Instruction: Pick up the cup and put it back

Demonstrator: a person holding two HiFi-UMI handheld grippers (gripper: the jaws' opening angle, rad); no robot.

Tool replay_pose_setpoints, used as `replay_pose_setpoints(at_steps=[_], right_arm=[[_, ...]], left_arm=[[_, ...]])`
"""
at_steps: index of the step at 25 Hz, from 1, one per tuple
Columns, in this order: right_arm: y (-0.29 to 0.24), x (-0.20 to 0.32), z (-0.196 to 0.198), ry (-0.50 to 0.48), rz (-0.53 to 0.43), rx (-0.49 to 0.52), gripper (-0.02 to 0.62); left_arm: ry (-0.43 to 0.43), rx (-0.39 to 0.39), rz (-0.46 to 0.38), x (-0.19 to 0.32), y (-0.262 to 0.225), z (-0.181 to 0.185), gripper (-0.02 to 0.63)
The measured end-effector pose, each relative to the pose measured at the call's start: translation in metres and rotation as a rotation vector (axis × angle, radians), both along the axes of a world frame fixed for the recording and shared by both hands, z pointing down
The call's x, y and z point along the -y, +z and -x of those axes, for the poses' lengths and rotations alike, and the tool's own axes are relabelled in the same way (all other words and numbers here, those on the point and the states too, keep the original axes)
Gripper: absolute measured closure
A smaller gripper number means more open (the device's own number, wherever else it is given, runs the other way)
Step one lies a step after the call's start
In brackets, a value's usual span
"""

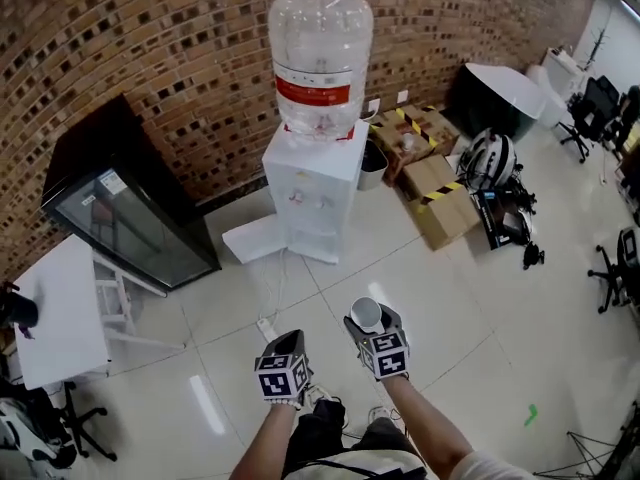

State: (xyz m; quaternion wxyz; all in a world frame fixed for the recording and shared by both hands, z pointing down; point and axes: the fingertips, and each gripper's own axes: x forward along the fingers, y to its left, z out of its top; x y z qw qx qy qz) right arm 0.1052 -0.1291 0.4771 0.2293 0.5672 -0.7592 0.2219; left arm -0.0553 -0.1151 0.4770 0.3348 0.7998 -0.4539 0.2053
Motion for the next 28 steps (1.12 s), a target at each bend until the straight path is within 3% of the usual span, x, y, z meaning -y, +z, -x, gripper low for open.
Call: replay_pose_setpoints(at_steps=[8, 16, 21, 28], right_arm=[[-0.039, -0.084, -0.024, -0.109, -0.019, 0.000, 0.267], [-0.070, -0.200, -0.071, -0.215, -0.063, 0.027, 0.267], [-0.087, -0.257, -0.091, -0.244, -0.066, 0.015, 0.267], [-0.096, -0.295, -0.091, -0.234, -0.072, 0.025, 0.266]], left_arm=[[-0.101, -0.028, -0.058, -0.071, -0.048, -0.035, 0.606], [-0.189, -0.052, -0.110, -0.186, -0.079, -0.076, 0.606], [-0.223, -0.070, -0.121, -0.248, -0.093, -0.082, 0.606], [-0.237, -0.058, -0.128, -0.288, -0.095, -0.075, 0.606]])
